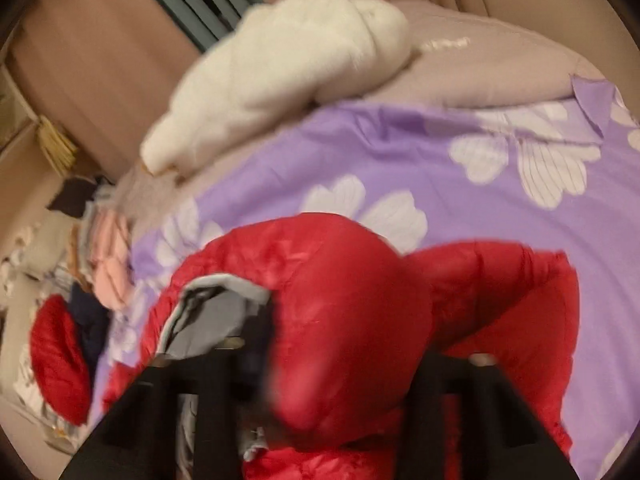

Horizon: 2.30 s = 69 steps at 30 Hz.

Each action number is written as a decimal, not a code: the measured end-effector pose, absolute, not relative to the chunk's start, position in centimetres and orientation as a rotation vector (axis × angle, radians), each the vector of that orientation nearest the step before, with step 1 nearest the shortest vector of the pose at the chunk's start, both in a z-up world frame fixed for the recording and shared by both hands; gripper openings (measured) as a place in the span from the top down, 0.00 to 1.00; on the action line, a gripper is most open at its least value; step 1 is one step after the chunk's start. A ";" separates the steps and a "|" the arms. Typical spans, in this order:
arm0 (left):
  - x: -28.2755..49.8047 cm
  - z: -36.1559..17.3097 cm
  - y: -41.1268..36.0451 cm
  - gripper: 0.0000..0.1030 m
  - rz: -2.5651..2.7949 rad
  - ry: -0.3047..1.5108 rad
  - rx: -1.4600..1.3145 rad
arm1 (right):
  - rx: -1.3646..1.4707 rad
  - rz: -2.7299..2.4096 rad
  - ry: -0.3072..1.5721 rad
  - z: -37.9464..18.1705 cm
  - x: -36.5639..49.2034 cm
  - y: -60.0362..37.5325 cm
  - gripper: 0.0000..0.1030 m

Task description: Fold large clothes

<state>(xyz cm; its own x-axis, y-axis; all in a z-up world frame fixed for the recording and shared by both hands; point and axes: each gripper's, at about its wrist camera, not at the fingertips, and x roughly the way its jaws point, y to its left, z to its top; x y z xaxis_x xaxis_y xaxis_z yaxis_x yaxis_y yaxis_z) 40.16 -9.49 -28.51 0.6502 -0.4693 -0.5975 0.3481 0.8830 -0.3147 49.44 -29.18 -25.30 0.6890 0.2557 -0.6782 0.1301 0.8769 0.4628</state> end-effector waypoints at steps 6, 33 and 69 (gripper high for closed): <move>39.5 -28.4 -10.0 0.82 -0.436 0.713 -0.154 | 0.436 0.081 0.717 -23.1 45.6 -28.9 0.79; 32.4 -26.8 -2.2 0.31 -0.272 0.798 -0.243 | 0.056 0.360 0.640 -25.9 27.0 -23.8 0.81; 26.1 -23.6 3.9 0.30 -0.183 0.716 -0.295 | 0.471 0.187 0.545 -19.2 23.6 -30.2 0.47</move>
<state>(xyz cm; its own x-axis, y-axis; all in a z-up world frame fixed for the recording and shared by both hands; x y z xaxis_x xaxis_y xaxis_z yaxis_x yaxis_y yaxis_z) 26.09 3.92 -23.59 0.7409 -0.2646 -0.6173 0.0640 0.9427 -0.3273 23.60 -30.17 -19.20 0.8416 0.2929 -0.4538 -0.0481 0.8775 0.4772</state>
